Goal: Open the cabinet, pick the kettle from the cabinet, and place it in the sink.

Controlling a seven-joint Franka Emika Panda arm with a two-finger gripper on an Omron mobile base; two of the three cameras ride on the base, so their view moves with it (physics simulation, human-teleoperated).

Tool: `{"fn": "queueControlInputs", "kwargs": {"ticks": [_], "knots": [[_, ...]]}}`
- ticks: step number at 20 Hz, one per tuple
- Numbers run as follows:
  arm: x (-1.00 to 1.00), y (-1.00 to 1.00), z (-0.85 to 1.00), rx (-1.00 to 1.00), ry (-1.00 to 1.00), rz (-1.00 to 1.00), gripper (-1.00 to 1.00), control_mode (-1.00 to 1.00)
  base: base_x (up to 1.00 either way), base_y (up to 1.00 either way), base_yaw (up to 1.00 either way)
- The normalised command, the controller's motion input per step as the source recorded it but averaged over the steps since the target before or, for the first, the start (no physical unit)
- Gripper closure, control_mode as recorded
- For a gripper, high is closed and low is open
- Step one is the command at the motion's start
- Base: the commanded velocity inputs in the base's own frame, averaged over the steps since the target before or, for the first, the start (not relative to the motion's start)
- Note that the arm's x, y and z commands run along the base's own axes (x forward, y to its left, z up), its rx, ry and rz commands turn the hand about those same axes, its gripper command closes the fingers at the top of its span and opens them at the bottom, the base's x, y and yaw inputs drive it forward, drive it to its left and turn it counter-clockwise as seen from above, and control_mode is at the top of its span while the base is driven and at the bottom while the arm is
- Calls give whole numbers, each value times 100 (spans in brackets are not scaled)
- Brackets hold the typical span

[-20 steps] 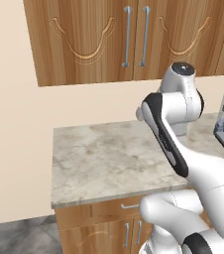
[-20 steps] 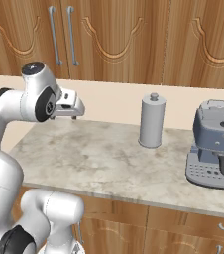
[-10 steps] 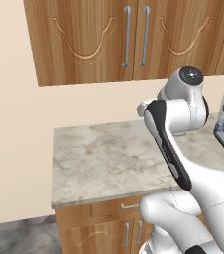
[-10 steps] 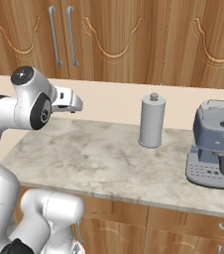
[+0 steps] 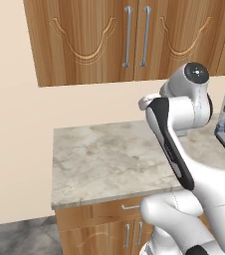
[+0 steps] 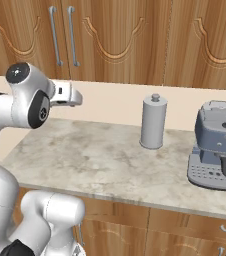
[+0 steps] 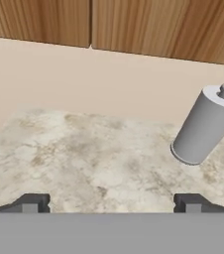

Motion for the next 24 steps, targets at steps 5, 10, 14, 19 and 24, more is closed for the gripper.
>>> {"fn": "queueControlInputs", "kwargs": {"ticks": [5,10,14,19,24], "knots": [[0,0,33,0,-8,-1,-100,-100,0,0,0],[0,0,30,0,-18,-1,-100,-100,0,0,0],[0,0,28,0,-26,-2,-100,-100,0,0,0],[10,0,33,4,-9,0,-100,-100,0,0,0],[17,-1,31,6,0,0,-100,-100,0,0,0]]}}
